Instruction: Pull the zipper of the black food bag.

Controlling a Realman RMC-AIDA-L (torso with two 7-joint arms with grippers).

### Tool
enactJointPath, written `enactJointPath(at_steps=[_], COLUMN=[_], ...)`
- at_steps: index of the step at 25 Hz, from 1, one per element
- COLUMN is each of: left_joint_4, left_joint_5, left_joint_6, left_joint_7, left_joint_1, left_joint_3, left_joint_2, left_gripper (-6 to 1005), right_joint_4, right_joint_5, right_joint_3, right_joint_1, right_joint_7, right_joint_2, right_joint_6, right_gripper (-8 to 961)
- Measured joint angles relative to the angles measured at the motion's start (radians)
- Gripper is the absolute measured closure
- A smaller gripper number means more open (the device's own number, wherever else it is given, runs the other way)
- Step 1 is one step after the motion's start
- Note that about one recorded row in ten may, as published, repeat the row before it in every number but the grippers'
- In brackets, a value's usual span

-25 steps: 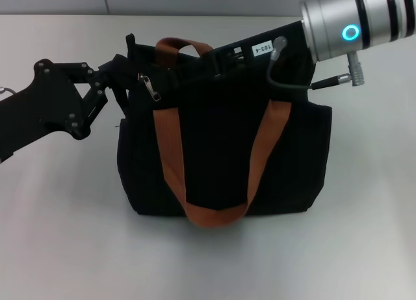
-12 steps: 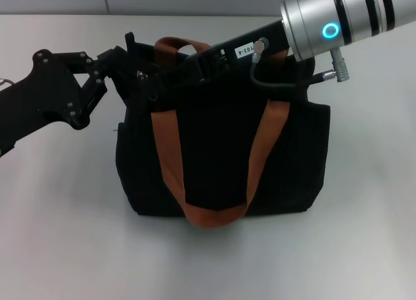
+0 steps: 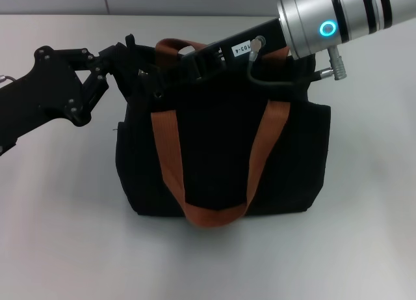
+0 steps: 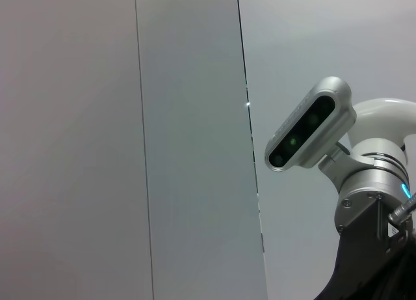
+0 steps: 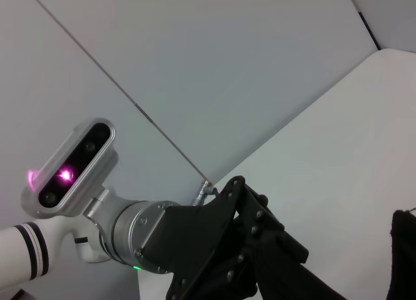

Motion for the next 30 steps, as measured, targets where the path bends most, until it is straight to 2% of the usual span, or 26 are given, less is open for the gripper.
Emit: enactJointPath(at_steps=[10, 16, 30], left_joint_4=[0.0, 0.0, 0.005], left_joint_5=[0.0, 0.0, 0.001], left_joint_6=[-0.008, -0.013, -0.015], left_joint_7=[0.0, 0.0, 0.004], left_joint_1=[-0.001, 0.002, 0.007], left_joint_3=[-0.001, -0.011, -0.027], left_joint_2=[0.002, 0.004, 0.007], left_gripper=[950, 947, 942], right_joint_4=[-0.017, -0.079, -0.143], right_joint_5=[0.001, -0.001, -0.066], right_joint_3=[0.0, 0.0, -0.001], right_joint_1=[-0.005, -0.032, -0.054], right_joint_7=[-0.001, 0.04, 0.103], right_joint_2=[0.002, -0.001, -0.004], right_joint_6=[-0.001, -0.007, -0.012], right_gripper=[906, 950, 955])
